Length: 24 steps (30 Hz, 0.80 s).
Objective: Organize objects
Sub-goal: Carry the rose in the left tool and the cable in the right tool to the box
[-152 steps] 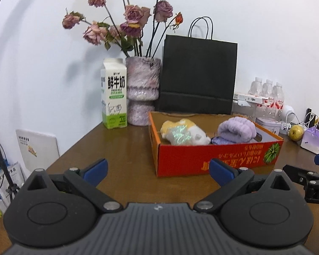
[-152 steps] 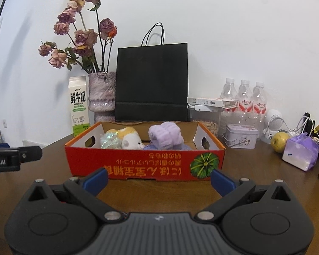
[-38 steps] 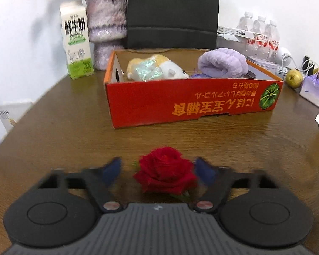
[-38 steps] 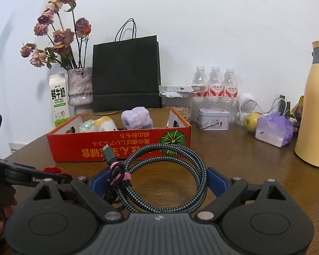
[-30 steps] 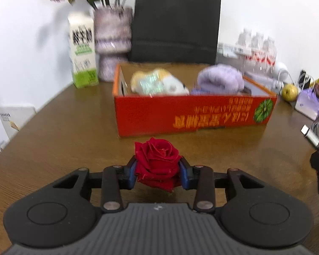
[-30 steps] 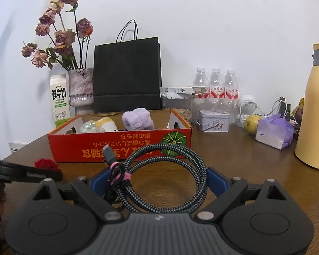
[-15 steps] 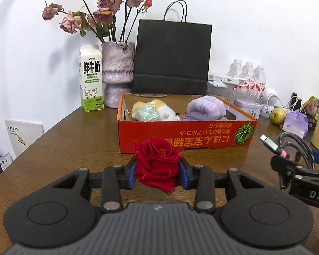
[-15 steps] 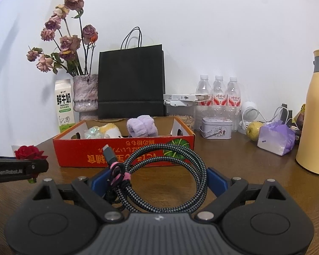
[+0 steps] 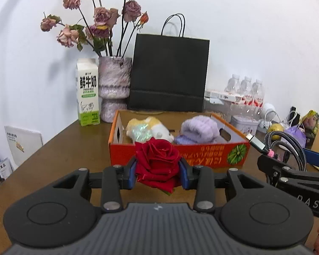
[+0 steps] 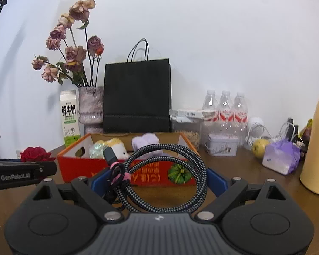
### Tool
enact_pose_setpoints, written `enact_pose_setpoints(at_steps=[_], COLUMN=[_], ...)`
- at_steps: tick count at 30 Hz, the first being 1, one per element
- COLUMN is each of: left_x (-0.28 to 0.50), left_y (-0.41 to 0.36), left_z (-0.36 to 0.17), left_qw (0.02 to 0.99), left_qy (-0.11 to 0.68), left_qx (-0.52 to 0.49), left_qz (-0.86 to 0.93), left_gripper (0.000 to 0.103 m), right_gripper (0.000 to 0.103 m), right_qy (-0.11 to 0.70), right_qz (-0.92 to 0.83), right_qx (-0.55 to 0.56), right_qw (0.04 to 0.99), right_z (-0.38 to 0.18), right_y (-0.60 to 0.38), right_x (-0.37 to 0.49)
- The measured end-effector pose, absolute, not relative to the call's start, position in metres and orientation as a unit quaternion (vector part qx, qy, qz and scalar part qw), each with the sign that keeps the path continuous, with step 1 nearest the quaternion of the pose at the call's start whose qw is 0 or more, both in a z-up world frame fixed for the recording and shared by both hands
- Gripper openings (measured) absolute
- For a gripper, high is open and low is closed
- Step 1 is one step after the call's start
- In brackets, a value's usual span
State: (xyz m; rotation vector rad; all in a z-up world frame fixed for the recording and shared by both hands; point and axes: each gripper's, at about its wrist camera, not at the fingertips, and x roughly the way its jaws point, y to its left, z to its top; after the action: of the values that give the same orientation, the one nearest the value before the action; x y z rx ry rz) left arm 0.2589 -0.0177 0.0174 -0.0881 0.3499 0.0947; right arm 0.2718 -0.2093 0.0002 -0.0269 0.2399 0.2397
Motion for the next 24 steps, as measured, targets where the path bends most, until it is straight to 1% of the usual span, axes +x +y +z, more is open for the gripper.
enact_pose_setpoints(at_steps=[9, 16, 24], left_x=[0.297, 0.337, 0.386], left_y=[-0.015, -0.009, 0.004], left_z=[0.036, 0.042, 0.042], left_qw=[0.984, 0.984, 0.983], left_qy=[0.156, 0.141, 0.138], left_qx=[-0.063, -0.082, -0.089], left_qz=[0.057, 0.067, 0.077], left_gripper=[0.039, 0.039, 0.039], right_gripper=[0.093, 0.093, 0.093], right_qy=[0.09, 0.085, 0.081], right_qz=[0.122, 0.125, 0.126], right_qx=[-0.009, 0.005, -0.009], right_qw=[0.988, 0.989, 0.989], right_z=[0.02, 0.021, 0.019], right_y=[-0.195, -0.182, -0.167], right_x=[0.304, 0.344, 0.391])
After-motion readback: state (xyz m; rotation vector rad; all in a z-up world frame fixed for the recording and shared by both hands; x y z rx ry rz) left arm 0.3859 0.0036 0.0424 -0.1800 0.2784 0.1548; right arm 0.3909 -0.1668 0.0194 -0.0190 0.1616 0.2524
